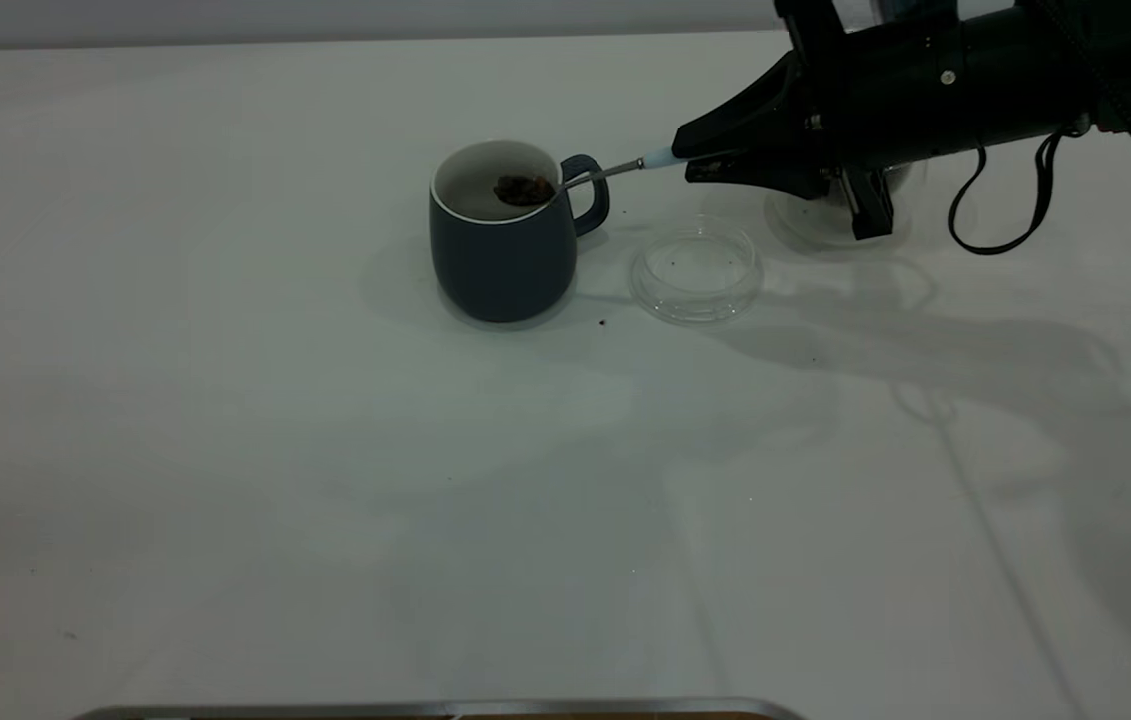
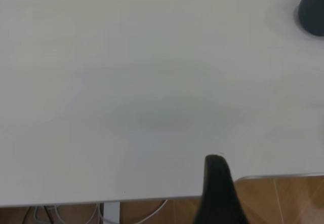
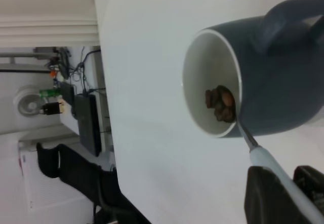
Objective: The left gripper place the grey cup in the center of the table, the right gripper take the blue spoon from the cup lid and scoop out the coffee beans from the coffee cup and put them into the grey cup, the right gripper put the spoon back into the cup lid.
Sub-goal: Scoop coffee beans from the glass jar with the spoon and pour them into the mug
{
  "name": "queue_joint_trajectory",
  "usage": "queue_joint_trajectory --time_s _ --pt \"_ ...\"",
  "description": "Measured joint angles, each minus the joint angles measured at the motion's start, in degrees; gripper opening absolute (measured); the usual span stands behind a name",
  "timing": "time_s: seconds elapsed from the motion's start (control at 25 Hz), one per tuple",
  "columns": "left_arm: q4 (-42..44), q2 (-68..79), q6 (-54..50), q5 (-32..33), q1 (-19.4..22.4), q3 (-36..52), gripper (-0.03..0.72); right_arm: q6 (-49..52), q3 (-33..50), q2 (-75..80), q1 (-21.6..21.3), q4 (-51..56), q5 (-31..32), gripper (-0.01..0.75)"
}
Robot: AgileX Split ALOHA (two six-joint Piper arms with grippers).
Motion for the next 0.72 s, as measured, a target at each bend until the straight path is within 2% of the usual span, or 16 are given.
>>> queue_joint_trajectory --time_s 0.2,0.36,0.72 --pt "0.0 0.0 -0.16 0.0 0.0 0.0 0.592 -2.47 -1.86 0.0 0.7 0.05 -1.28 0.106" --pt "0.0 0.0 -0.16 0.0 0.0 0.0 0.592 -8.43 -3.08 0.0 1.21 -0.02 -1.44 0.106" --pt "0.0 0.0 -0.11 0.0 0.0 0.0 0.592 -40.06 -3.16 0.0 1.21 -0.02 -3.3 0.106"
